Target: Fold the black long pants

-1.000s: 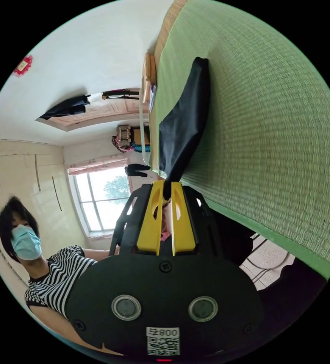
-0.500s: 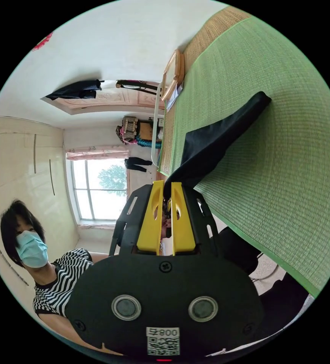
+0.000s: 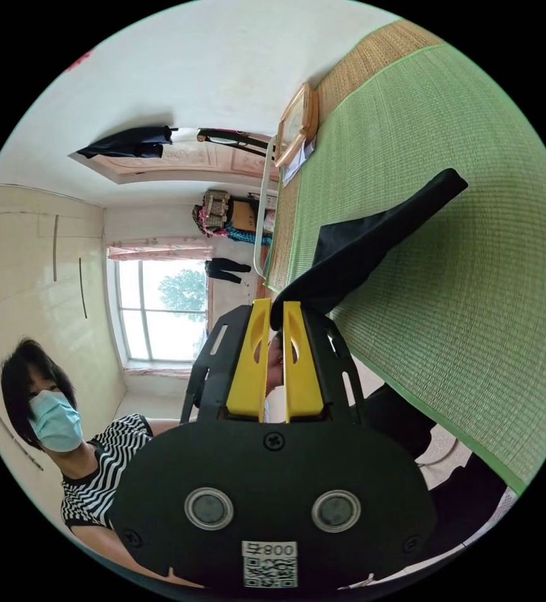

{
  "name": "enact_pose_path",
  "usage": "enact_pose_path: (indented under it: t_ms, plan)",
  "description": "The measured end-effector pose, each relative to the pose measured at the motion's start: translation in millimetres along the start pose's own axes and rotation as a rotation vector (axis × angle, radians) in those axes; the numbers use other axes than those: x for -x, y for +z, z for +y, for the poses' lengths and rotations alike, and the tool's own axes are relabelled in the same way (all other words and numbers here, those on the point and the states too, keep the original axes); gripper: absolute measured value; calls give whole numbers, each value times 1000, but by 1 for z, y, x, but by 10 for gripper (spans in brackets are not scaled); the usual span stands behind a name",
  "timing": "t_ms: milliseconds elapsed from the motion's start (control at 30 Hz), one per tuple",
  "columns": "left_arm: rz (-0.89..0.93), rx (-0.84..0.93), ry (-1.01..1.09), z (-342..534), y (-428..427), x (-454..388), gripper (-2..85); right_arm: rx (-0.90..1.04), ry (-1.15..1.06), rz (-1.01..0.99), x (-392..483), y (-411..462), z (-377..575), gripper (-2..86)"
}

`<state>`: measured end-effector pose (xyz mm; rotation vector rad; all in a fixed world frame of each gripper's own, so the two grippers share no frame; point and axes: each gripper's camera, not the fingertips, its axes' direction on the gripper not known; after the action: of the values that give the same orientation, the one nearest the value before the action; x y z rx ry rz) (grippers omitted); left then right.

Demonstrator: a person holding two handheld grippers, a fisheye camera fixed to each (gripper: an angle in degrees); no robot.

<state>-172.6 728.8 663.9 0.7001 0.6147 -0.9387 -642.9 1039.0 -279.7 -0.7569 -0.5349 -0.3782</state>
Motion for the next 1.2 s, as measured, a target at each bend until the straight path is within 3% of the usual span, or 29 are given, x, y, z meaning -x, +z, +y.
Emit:
enact_pose_path:
  t_ms: [267, 700, 1200]
  plan:
    - [-78, 35, 24, 26, -14, -52, 58, -21, 21, -2, -56, -5, 43, 26]
    - [-119, 156, 57, 116, -29, -152, 46, -125, 97, -46, -178, -17, 177, 27]
    - [-123, 349, 178, 248, 11, -344, 43, -368, 44, -136, -309, -25, 359, 25]
